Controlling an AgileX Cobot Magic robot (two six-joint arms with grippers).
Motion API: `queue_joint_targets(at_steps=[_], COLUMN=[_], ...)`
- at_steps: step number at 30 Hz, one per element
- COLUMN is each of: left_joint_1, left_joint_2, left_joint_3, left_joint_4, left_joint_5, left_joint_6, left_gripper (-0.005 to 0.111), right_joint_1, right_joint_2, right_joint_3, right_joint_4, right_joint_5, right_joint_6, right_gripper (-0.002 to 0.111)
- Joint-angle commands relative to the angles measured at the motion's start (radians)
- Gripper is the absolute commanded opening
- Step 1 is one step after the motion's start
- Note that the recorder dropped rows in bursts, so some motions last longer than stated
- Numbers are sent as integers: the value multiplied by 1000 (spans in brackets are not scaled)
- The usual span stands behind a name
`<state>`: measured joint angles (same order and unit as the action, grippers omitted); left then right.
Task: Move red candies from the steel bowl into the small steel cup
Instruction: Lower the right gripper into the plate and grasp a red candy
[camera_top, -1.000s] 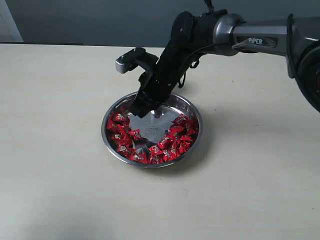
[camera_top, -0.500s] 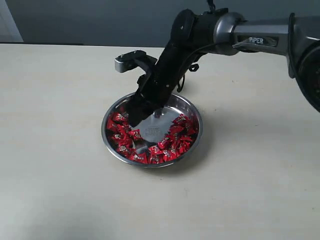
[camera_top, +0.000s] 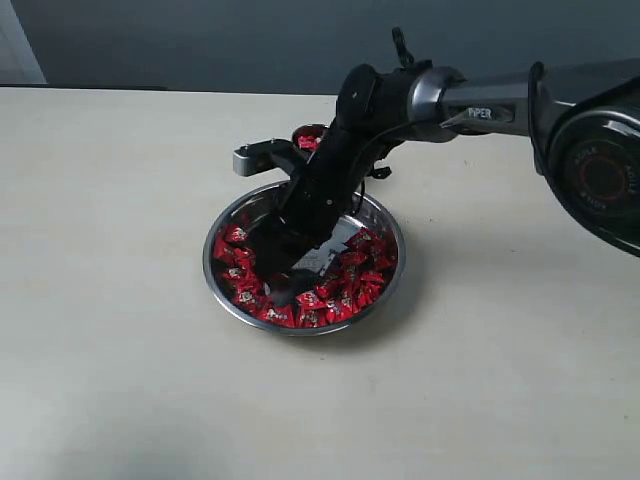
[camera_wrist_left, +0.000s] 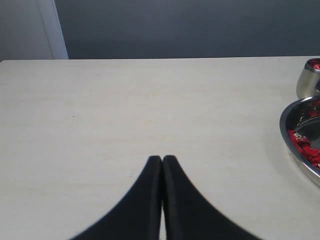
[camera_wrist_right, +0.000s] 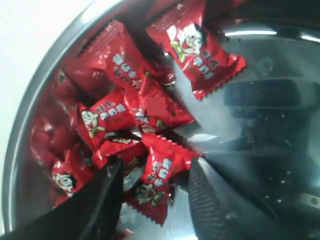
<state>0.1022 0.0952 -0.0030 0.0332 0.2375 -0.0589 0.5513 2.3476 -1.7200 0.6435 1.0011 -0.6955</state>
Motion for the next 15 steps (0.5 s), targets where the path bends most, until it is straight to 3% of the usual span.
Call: queue_joint_targets(at_steps=[1,4,5,9,15], left_joint_1=[-5,-5,-5,-5,-5], left_joint_2=[-7,-7,-7,-7,-7], left_joint_3=[3,3,3,3,3], left_joint_4=[7,7,7,7,7], left_joint_5=[-4,-4,-4,-4,-4], left_joint_6=[-2,-2,-2,-2,-2], left_gripper=[0,0,0,0,0], right_joint_1=[-2,-2,-2,-4,-4], right_joint_2=[6,6,6,-41,-156], right_joint_3=[-1,-1,-1,-1,-1], right_joint_4=[-9,-9,-9,-50,-185], right_joint_5=[5,5,5,-25,-214], right_joint_6=[0,0,0,0,35], right_gripper=[36,3,-1,-1,-1])
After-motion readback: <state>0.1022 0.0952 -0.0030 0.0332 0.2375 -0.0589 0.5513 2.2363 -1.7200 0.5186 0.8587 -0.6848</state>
